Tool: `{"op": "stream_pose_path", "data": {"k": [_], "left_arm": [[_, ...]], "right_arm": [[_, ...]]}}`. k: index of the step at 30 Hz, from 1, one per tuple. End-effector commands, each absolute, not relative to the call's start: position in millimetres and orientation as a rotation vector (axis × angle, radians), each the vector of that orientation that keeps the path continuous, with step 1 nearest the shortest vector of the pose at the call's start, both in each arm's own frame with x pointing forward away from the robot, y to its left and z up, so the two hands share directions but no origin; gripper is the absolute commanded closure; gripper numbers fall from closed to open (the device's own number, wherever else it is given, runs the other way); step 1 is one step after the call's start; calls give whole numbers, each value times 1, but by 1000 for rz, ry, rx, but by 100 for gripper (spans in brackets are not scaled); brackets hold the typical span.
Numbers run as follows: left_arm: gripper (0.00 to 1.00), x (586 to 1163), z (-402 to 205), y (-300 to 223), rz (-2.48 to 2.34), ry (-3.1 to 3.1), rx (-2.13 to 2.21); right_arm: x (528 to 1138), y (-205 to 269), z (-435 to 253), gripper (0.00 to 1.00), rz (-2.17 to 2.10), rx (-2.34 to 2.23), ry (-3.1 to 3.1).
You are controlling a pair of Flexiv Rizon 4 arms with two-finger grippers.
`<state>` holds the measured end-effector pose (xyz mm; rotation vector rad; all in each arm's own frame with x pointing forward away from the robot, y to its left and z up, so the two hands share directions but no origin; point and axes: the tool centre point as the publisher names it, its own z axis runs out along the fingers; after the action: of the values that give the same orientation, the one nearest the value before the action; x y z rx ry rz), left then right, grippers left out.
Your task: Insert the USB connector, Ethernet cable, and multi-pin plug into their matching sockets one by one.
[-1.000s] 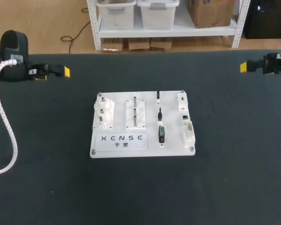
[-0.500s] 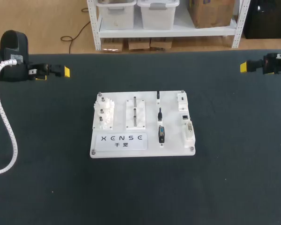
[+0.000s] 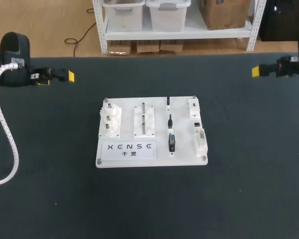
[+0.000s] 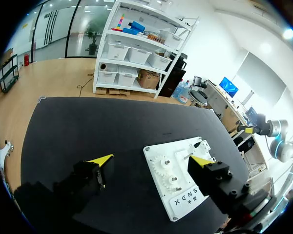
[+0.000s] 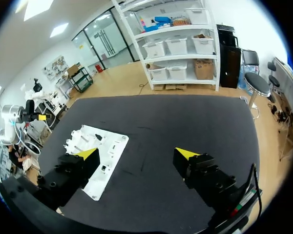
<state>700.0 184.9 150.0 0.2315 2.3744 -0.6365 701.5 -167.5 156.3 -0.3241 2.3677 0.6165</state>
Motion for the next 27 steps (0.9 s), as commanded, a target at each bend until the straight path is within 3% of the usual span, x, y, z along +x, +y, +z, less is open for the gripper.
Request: {"op": "stream_pose_path", "data": {"k": [1, 14, 27], "left_arm": [[0, 700, 150, 185, -636, 2374, 231], [0, 700, 150, 185, -636, 2374, 231], [0, 700, 150, 185, -636, 2374, 231]], "right_arm": [[730, -123, 154, 0, 542, -375, 2423], [753, 8, 98, 0, 381, -402, 2617], [755, 51, 55, 0, 178, -295, 2737]]}}
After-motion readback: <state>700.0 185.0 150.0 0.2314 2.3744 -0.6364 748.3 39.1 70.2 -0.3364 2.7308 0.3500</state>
